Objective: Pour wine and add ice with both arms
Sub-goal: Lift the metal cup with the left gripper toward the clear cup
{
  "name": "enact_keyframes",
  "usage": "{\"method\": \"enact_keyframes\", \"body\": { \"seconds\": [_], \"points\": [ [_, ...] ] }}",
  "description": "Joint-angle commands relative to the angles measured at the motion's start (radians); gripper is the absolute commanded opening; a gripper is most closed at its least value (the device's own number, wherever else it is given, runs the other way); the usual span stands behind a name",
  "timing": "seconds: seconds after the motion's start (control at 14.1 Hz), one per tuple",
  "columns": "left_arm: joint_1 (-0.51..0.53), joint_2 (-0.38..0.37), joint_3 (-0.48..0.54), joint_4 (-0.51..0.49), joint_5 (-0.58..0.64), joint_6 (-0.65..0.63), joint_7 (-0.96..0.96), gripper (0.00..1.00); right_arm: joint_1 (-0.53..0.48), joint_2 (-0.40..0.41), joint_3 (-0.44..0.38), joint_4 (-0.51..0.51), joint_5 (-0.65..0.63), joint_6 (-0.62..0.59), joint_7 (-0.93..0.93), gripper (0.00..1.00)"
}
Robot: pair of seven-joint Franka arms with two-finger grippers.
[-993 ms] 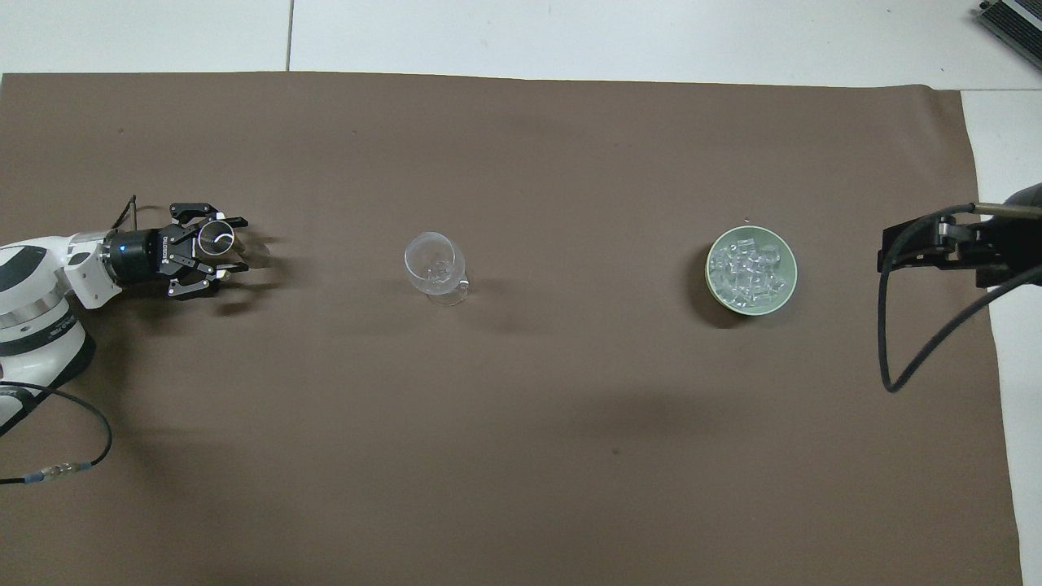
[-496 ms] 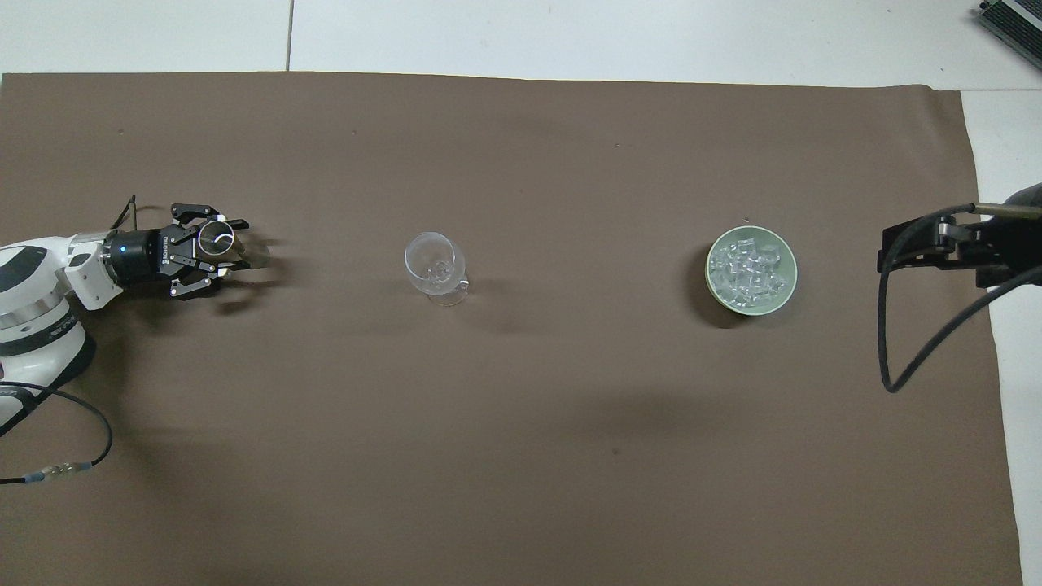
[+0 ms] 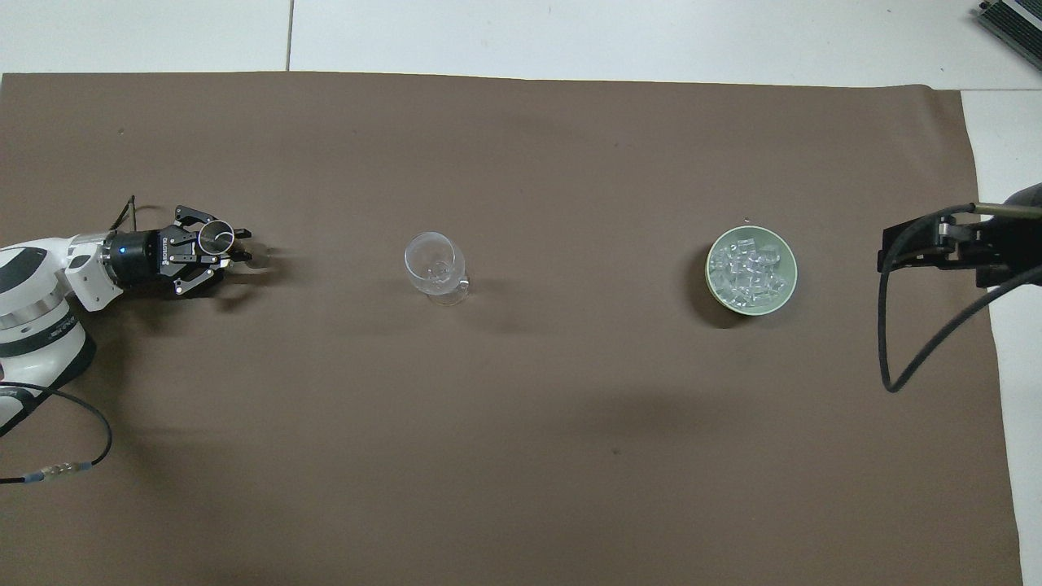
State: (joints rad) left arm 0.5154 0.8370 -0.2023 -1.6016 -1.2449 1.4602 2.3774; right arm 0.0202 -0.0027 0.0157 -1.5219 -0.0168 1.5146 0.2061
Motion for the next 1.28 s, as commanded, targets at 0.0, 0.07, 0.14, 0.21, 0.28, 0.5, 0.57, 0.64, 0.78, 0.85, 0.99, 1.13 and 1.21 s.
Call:
{"method": "enact_keyframes", "body": {
  "seconds": [0.0, 0.07, 0.14, 0.21, 0.28, 0.5, 0.57, 0.64, 0.78, 0.85, 0.99, 1.13, 1.21],
  "points": [
    [-0.002, -0.012, 0.004, -0.006, -0.015, -0.015, 0.022, 0.09, -0.008, -0.003, -0.002, 0.0, 0.017, -0.007, -0.019, 1.0],
    [-0.005, -0.018, 0.003, -0.006, -0.015, -0.015, 0.02, 0.09, -0.008, -0.003, -0.002, 0.0, 0.017, -0.007, -0.019, 1.0],
    [-0.008, -0.044, 0.001, -0.006, -0.015, -0.018, 0.02, 0.07, -0.008, -0.003, -0.002, 0.0, 0.017, -0.007, -0.019, 1.0],
    [-0.009, -0.068, -0.002, -0.009, -0.015, -0.024, 0.013, 0.06, -0.008, -0.003, -0.002, 0.0, 0.017, -0.007, -0.019, 1.0],
    [-0.006, -0.085, -0.002, -0.012, -0.015, -0.03, 0.0, 0.05, -0.008, -0.003, -0.002, 0.0, 0.017, -0.007, -0.019, 1.0],
    [-0.018, -0.134, -0.002, -0.018, -0.016, -0.031, -0.001, 0.05, -0.008, -0.003, -0.002, 0.0, 0.017, -0.007, -0.019, 1.0],
    [-0.031, -0.153, -0.002, -0.026, -0.018, -0.026, -0.007, 0.05, -0.008, -0.003, -0.002, 0.0, 0.017, -0.007, -0.019, 1.0],
    [-0.043, -0.17, 0.0, -0.029, -0.021, -0.027, -0.029, 0.05, -0.008, -0.003, -0.002, 0.0, 0.017, -0.007, -0.019, 1.0],
    [-0.077, -0.194, 0.001, -0.032, -0.019, -0.034, -0.06, 0.03, -0.008, -0.003, -0.002, -0.001, 0.017, -0.007, -0.019, 1.0],
    [-0.09, -0.209, 0.001, -0.041, -0.019, -0.029, -0.06, 0.03, -0.008, -0.003, -0.002, 0.0, 0.017, -0.007, -0.019, 1.0],
    [-0.124, -0.245, 0.001, -0.047, -0.019, 0.0, -0.061, 0.03, -0.008, -0.003, -0.002, 0.0, 0.017, -0.007, -0.019, 1.0],
    [-0.165, -0.289, 0.0, -0.087, -0.025, 0.043, -0.069, 0.03, -0.008, -0.003, -0.002, 0.0, 0.017, -0.007, -0.019, 1.0],
    [-0.185, -0.309, -0.002, -0.104, -0.025, 0.063, -0.075, 0.03, -0.008, -0.003, -0.002, 0.0, 0.017, -0.007, -0.019, 1.0]
  ]
}}
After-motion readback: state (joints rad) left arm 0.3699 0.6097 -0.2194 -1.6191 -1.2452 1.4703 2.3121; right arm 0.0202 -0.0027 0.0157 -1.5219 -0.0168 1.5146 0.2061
